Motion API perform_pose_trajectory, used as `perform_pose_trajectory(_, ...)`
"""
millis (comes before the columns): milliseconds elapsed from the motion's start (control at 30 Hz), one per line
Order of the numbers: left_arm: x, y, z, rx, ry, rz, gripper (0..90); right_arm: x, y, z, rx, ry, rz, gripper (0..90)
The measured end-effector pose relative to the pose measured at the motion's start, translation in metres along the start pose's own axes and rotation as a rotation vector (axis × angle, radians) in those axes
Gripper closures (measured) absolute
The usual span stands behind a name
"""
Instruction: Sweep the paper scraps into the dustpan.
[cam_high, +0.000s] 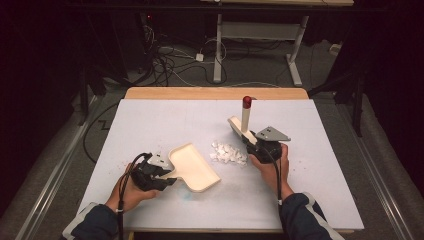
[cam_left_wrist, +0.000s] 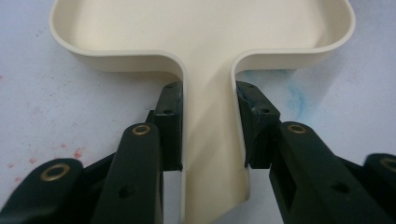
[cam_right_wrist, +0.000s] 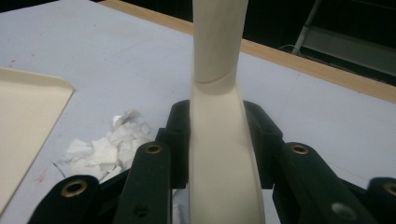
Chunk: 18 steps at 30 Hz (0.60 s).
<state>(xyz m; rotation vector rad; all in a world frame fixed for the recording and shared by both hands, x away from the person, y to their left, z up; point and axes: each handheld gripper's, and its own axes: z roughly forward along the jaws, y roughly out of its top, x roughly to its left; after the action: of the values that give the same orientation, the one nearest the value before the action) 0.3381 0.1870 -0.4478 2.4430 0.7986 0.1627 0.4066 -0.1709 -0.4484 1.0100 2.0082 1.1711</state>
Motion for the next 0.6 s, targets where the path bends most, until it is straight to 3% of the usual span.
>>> perform_pose_trajectory(367,-0.004,0.005,0.004,0.011,0.003,0.023,63.8,0.017,-0.007,-0.003,-0.012,-0.003,0.043,67.6)
perform_pose_trajectory(600,-0.005,0.008,0.006,0.012,0.002,0.034,63.8,0.03,-0.009,-0.004,-0.019,0.026,0.064,67.4)
